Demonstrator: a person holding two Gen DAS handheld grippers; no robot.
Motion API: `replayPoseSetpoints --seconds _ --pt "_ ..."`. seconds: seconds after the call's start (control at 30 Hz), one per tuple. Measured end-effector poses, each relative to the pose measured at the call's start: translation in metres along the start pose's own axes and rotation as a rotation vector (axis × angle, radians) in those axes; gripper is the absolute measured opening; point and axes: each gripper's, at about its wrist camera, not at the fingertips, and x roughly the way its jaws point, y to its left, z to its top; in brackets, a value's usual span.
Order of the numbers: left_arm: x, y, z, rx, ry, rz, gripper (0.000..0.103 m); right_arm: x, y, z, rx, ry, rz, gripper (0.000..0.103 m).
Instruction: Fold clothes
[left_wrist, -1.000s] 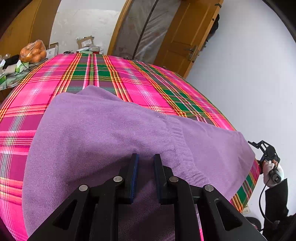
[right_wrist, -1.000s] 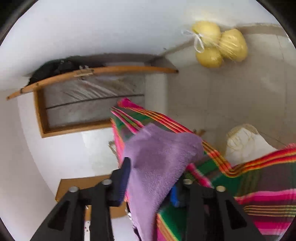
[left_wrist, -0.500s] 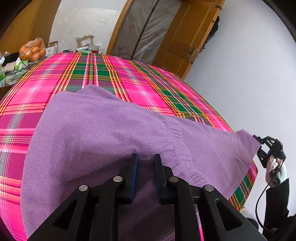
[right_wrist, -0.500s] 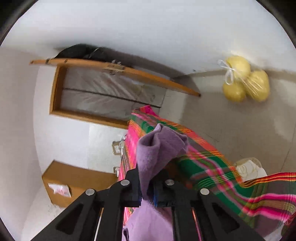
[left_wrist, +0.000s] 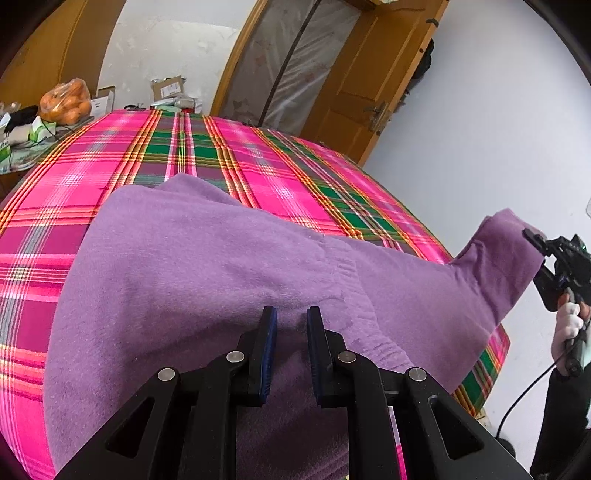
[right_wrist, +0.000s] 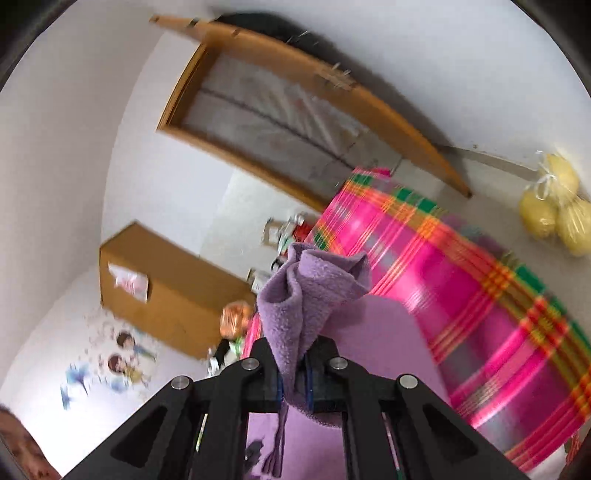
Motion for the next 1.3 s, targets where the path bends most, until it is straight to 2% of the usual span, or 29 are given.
replayPoseSetpoints --seconds 0.17,0.3,0.57,0.67,0.83,0.97,1.07,1.13,1.23,1.3 --pt "-0.004 0.002 -0.002 -0.004 -0.01 -0.017 0.017 0.033 0.037 -0.03 -0.123 0.096 -0.012 0.009" --pt "-0.006 0.005 -0.004 -0.012 -0.013 -0.035 0.017 0.074 0.059 -0.067 -0.262 0.197 -0.082 0.009" --pt "-0.008 0.008 -0.006 -0.022 -0.018 -0.054 0.017 0.142 0.061 -0.135 -0.411 0.405 -0.189 0.009" --pt "-0.009 0.01 -0.006 -0.026 -0.021 -0.062 0.017 0.153 0.061 -0.15 -0.448 0.434 -0.218 0.01" --pt "-0.009 0.012 -0.007 -0.031 -0.023 -0.071 0.017 0.153 0.072 -0.157 -0.536 0.425 -0.241 0.011" --pt "-0.01 0.013 -0.007 -0.032 -0.022 -0.07 0.017 0.159 0.078 -0.17 -0.611 0.478 -0.254 0.022" --pt "-0.01 0.012 -0.007 -0.03 -0.022 -0.068 0.017 0.159 0.08 -0.18 -0.645 0.52 -0.239 0.033" --pt "-0.01 0.012 -0.007 -0.028 -0.023 -0.065 0.017 0.157 0.083 -0.183 -0.661 0.536 -0.219 0.034" --pt "-0.01 0.012 -0.008 -0.029 -0.023 -0.063 0.017 0.15 0.092 -0.182 -0.667 0.571 -0.124 0.034" --pt "-0.01 0.012 -0.008 -0.03 -0.024 -0.062 0.017 0.144 0.096 -0.178 -0.669 0.556 -0.073 0.034"
